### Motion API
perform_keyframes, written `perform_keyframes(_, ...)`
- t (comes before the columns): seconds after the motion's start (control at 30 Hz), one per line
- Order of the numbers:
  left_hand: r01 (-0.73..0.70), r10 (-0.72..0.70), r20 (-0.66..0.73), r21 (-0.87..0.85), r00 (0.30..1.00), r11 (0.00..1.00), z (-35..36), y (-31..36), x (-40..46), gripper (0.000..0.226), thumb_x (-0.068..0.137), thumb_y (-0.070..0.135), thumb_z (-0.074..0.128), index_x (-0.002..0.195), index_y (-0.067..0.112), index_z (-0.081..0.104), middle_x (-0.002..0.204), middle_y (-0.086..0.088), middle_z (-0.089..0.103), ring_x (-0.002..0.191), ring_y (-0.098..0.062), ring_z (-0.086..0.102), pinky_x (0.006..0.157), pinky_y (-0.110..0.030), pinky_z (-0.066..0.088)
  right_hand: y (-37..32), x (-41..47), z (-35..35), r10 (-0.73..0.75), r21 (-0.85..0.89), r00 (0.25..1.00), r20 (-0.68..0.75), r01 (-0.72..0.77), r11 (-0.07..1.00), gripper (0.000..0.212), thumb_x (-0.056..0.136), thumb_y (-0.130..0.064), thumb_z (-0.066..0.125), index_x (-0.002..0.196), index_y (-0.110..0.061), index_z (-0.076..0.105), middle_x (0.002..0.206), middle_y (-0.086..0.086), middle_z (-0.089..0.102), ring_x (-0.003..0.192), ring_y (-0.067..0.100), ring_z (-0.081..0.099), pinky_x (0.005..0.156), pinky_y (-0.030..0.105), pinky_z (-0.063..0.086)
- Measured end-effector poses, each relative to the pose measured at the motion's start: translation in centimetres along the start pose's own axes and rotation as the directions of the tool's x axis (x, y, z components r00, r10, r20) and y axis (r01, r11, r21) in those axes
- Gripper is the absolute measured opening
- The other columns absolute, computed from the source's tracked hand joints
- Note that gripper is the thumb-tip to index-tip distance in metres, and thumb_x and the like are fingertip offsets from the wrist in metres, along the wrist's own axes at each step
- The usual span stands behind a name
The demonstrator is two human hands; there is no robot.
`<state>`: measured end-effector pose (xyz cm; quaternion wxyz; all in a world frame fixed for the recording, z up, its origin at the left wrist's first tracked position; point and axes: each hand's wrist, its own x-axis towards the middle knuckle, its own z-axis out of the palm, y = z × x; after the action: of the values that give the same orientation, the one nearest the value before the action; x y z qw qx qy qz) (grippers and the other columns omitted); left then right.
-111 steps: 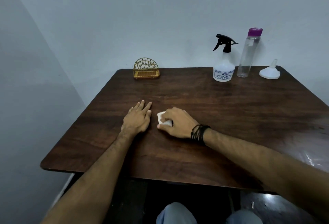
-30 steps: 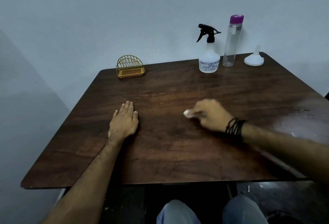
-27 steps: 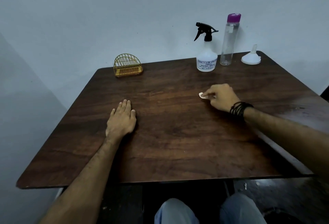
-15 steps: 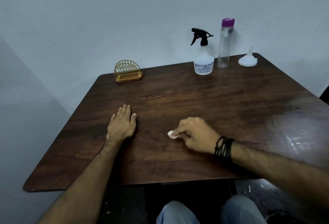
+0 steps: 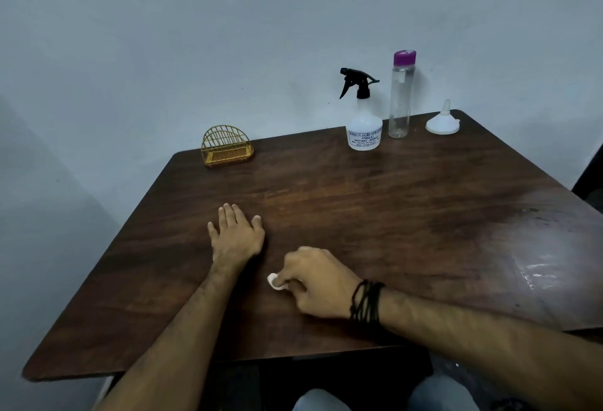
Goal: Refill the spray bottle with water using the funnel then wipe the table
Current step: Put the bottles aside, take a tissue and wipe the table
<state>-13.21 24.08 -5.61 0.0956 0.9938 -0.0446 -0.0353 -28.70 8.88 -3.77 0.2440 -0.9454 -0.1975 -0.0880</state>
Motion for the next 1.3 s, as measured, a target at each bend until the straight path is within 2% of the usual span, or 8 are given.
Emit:
perform_keyframes(0.17,-0.040,0.040,-0.022,-0.007,0.999,0.999,0.4,-1.0,-0.1,0.072,0.103,0.051,0.017,0.158,0.007,0.007,0.167,-0.010,0.001,0.154,-0.023,-0.003,0.123,-0.048,-0.001,7.4,4.0,-2.6,0.181,-0.076,0.981,-0.072,-0.186,0.980,0.028,0.080,-0.015,0.064,0.101,-0.027,0.077,0.097,-0.002,0.071,0.097,0.023,0.066,0.081,0.027,0.048)
perform_keyframes(0.3,-0.026,0.026,-0.052,0.002,0.998,1.000,0.6,-0.2,-0.2,0.071,0.103,0.049,0.016,0.158,0.005,0.006,0.167,-0.011,0.002,0.154,-0.024,-0.002,0.124,-0.048,0.000,16.6,6.3,-7.9,0.510,-0.160,0.839,-0.192,-0.539,0.827,0.033,0.079,-0.014,0.059,0.104,-0.027,0.076,0.114,0.000,0.071,0.108,0.029,0.063,0.095,0.030,0.047)
perform_keyframes(0.37,-0.012,0.013,-0.063,0.009,0.998,1.000,0.6,0.2,-0.2,0.070,0.104,0.048,0.015,0.158,0.004,0.007,0.167,-0.012,0.002,0.154,-0.025,-0.002,0.124,-0.049,0.000,17.6,7.6,-8.3,0.563,-0.128,0.797,-0.219,-0.595,0.793,0.032,0.078,-0.016,0.058,0.102,-0.027,0.076,0.115,0.002,0.071,0.108,0.030,0.063,0.096,0.032,0.049)
perform_keyframes(0.63,-0.023,0.024,-0.056,0.019,0.998,1.000,0.4,-0.1,-0.1,0.067,0.104,0.045,0.018,0.158,0.006,0.010,0.167,-0.011,0.005,0.154,-0.024,0.002,0.124,-0.049,0.004,4.1,12.8,0.1,0.264,-0.043,0.965,0.016,-0.263,0.964,0.023,0.084,-0.017,0.058,0.100,-0.021,0.075,0.111,0.002,0.068,0.109,0.028,0.062,0.088,0.028,0.047)
perform_keyframes(0.77,-0.041,0.042,-0.043,0.006,0.998,0.999,0.2,-0.9,0.3,0.065,0.104,0.042,0.020,0.158,0.008,0.011,0.167,-0.009,0.006,0.154,-0.022,0.003,0.124,-0.047,0.005,6.5,11.4,-1.3,0.257,-0.043,0.966,-0.023,-0.258,0.965,0.029,0.084,-0.018,0.061,0.108,-0.026,0.075,0.113,-0.002,0.069,0.111,0.025,0.062,0.090,0.026,0.046)
perform_keyframes(1.03,0.002,-0.002,-0.057,0.003,0.998,1.000,0.6,0.0,-0.1,0.067,0.103,0.042,0.017,0.158,0.006,0.010,0.167,-0.010,0.005,0.154,-0.024,0.001,0.124,-0.049,0.002,18.5,1.3,-10.6,0.652,-0.077,0.707,-0.274,-0.692,0.718,0.037,0.082,-0.014,0.057,0.111,-0.026,0.075,0.117,0.005,0.071,0.110,0.031,0.063,0.097,0.030,0.047)
perform_keyframes(1.13,0.016,-0.017,-0.059,-0.007,0.998,1.000,0.6,0.3,-0.3,0.067,0.103,0.042,0.018,0.158,0.004,0.011,0.167,-0.011,0.005,0.154,-0.025,0.002,0.124,-0.049,0.002,13.1,-0.2,-7.9,0.575,-0.040,0.778,-0.252,-0.602,0.797,0.034,0.079,-0.011,0.060,0.104,-0.028,0.077,0.107,0.003,0.072,0.103,0.030,0.064,0.088,0.030,0.048)
perform_keyframes(1.3,0.009,-0.009,-0.057,0.008,0.998,1.000,0.3,0.1,-0.9,0.067,0.104,0.044,0.017,0.158,0.006,0.011,0.167,-0.011,0.006,0.154,-0.024,0.003,0.124,-0.047,0.003,2.0,-1.4,-1.1,0.209,-0.005,0.975,-0.072,-0.210,0.978,0.028,0.079,-0.014,0.062,0.099,-0.027,0.077,0.091,-0.001,0.069,0.090,0.024,0.066,0.076,0.031,0.051)
